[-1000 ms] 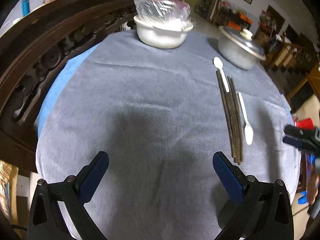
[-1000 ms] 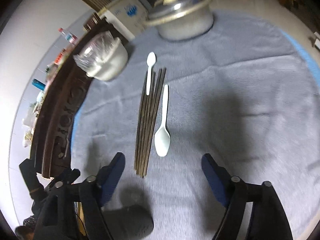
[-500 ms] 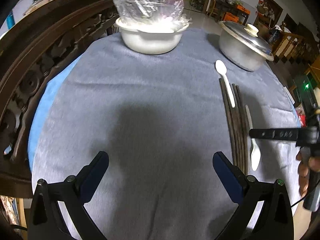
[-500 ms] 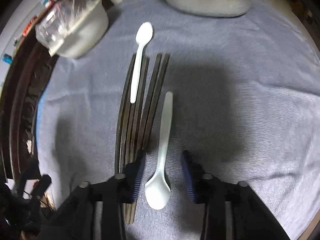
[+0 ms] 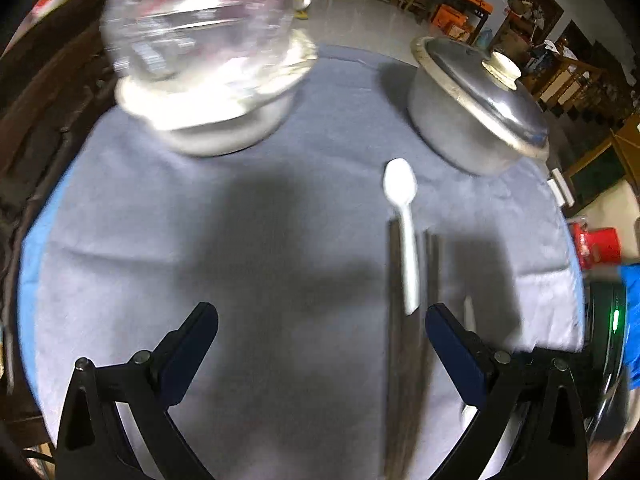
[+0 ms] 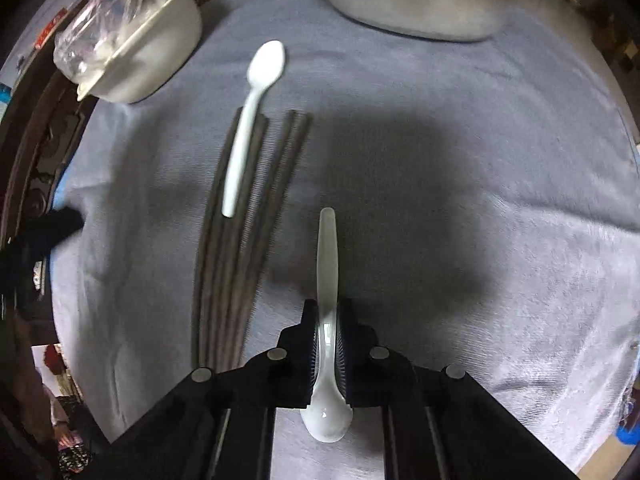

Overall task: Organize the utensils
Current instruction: 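Grasp a white spoon with the left tool while the right tool grasps the other spoon, then lift the spoons with both tools and carry them over the black cup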

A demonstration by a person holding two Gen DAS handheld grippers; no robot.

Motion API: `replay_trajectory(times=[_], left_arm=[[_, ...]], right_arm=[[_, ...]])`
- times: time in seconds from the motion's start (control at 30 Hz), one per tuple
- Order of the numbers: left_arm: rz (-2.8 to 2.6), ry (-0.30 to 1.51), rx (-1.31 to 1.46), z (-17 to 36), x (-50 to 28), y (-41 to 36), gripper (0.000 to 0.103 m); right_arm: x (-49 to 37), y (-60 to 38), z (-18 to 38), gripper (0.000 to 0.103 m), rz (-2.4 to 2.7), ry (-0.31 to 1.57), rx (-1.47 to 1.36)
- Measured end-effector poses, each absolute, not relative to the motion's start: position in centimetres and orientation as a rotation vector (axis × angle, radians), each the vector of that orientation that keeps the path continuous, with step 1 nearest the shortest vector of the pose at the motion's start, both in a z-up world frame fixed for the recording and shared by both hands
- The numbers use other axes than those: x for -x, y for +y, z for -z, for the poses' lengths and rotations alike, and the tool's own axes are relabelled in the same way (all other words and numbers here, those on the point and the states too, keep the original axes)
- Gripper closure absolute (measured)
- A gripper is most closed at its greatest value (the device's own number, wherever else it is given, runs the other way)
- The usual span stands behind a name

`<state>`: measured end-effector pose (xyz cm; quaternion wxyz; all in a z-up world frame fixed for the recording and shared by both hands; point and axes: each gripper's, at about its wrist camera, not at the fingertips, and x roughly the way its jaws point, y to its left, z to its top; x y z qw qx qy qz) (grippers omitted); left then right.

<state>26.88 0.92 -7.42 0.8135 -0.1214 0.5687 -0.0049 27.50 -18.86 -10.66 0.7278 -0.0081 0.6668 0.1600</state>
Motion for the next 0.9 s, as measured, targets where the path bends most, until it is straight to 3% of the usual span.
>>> replay_trajectory(times=[0.33, 0.57, 0.73, 0.83, 0.9], left_arm=[[0.024, 1.361, 0.321, 9.8, -37.1, -3.5, 0.008], [-0.002, 1.451, 0.322, 12.4, -39.6, -4.4, 0.041], [-0.021, 1.444, 0.261, 12.0, -40.3, -5.1, 0.050], [-0.044, 1.445, 0.178, 11.6, -40.5, -5.6, 0.073], [-0.027, 1.448, 0.181, 11.3, -40.4, -5.1, 0.073]], right_arm=[[-26.9, -23.2, 10.7, 0.091, -0.426, 1.457, -0.092], [-28.4, -22.5, 11.2, 0.091, -0.451, 1.463, -0.096], [-28.5, -22.4, 11.5, 0.091, -0.452, 1.459, -0.096], [-28.6, -22.3, 11.1, 0.091, -0.448, 1.463, -0.095], [-28.5, -22.1, 11.2, 0.091, -0.443, 1.464, -0.093]])
